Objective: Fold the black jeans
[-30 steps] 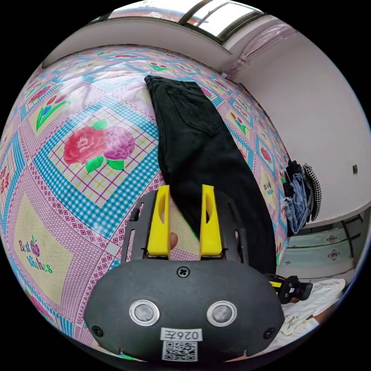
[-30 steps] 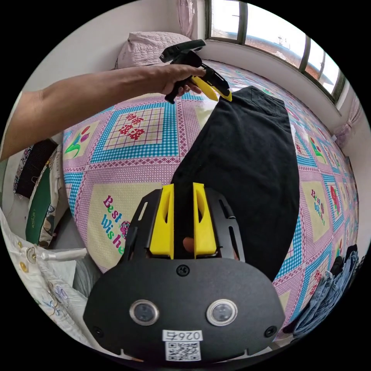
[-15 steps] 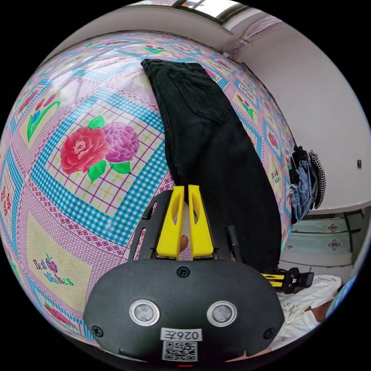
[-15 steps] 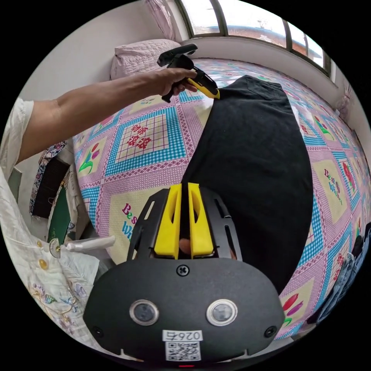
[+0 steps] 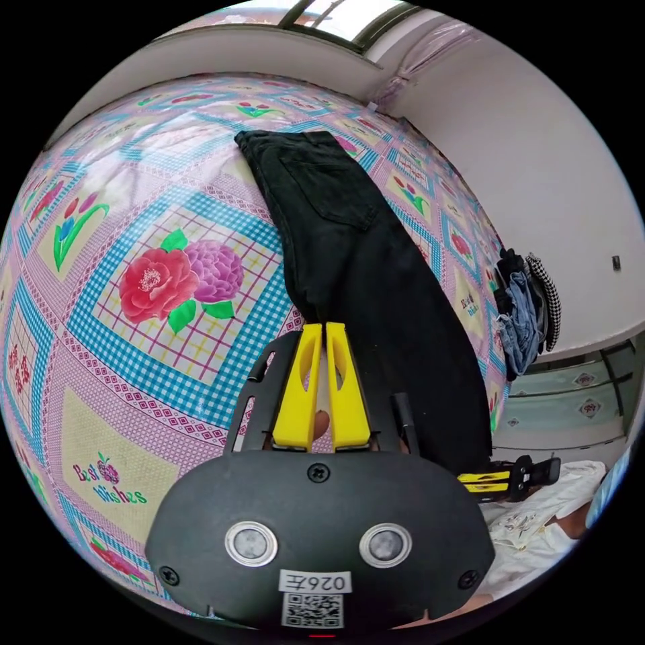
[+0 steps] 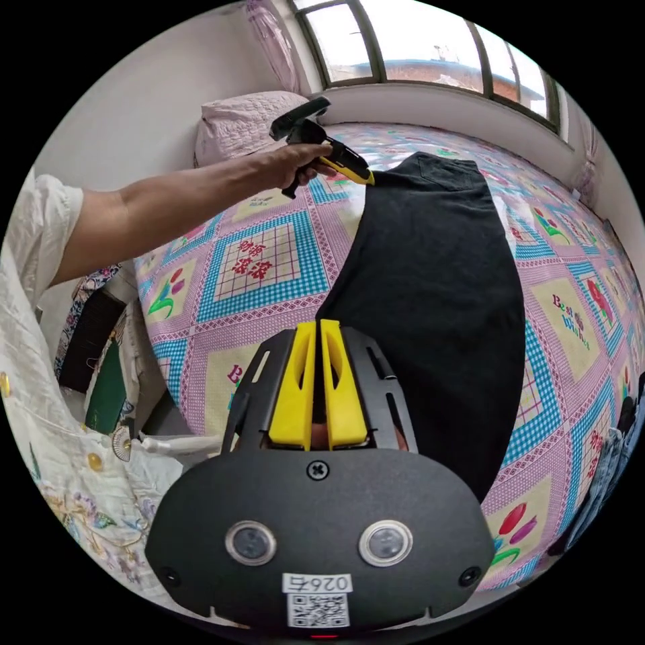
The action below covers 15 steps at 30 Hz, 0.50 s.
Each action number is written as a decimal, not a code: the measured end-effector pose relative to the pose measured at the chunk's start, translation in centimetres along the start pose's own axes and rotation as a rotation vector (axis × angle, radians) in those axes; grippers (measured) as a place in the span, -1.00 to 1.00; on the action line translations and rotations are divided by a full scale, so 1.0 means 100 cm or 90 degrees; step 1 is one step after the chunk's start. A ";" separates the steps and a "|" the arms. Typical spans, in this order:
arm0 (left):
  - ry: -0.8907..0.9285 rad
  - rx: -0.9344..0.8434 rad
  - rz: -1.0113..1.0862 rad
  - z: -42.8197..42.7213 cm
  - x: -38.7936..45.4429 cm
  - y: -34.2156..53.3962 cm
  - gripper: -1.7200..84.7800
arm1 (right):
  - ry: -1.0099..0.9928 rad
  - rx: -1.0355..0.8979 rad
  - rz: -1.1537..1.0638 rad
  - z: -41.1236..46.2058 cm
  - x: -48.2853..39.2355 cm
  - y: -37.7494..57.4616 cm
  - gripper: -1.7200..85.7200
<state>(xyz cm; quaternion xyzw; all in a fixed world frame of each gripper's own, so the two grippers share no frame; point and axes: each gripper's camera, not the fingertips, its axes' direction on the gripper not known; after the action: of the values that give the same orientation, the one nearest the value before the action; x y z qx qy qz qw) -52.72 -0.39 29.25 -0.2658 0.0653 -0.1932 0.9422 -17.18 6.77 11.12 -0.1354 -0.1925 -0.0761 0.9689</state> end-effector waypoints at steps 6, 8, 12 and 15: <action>0.030 0.009 -0.022 0.002 0.005 0.024 -0.80 | -0.031 0.010 0.016 -0.008 0.011 0.003 -0.91; 0.049 0.008 -0.020 -0.003 0.007 0.040 -0.71 | 0.006 0.046 0.055 -0.039 0.033 0.017 -0.89; 0.099 0.059 -0.041 -0.024 0.019 0.106 -0.64 | 0.068 0.056 0.126 -0.075 0.076 0.051 -0.88; 0.152 0.096 -0.030 -0.036 0.055 0.171 -0.65 | 0.077 0.031 0.184 -0.096 0.105 0.082 -0.87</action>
<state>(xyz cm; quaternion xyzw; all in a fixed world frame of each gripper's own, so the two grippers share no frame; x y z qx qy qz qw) -42.88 9.08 17.12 -0.1708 0.1558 -0.2497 0.9403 -2.51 10.78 4.82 -0.1330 -0.1139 0.0610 0.9827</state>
